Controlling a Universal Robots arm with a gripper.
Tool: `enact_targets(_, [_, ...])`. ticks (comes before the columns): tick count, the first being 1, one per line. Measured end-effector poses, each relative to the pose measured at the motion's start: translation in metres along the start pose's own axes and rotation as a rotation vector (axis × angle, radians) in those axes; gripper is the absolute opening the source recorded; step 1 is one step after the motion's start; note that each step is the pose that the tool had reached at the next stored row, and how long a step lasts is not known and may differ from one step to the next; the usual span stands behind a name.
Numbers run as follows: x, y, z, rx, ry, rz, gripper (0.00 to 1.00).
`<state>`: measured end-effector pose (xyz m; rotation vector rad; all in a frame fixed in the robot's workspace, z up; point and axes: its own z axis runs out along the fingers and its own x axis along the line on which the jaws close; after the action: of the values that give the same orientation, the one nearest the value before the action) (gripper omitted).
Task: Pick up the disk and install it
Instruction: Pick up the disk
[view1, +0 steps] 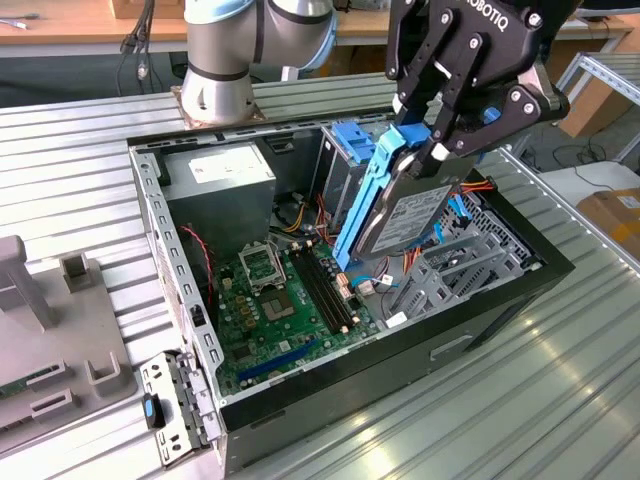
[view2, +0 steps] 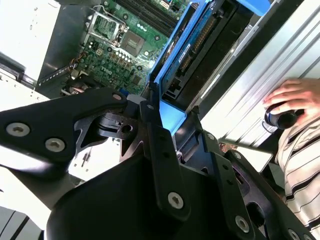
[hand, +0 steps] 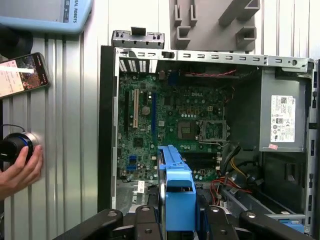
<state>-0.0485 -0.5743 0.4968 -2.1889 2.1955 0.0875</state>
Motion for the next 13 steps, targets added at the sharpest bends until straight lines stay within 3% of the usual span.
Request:
enact_targets(6, [0.0018,-0.0227,-0.0003,-0.0005,0.0013,0.001,0.37])
enact_targets(7, [0.0032,-0.0288,-0.0003,-0.0008,0.0012,0.002,0.37])
enact_targets(11, [0.0059,-0.0387,-0.0005,-0.0013,0.0012,0.004,0.37])
enact_targets(13, [0.0059,-0.0387,-0.0005,-0.0013,0.0012,0.004,0.37])
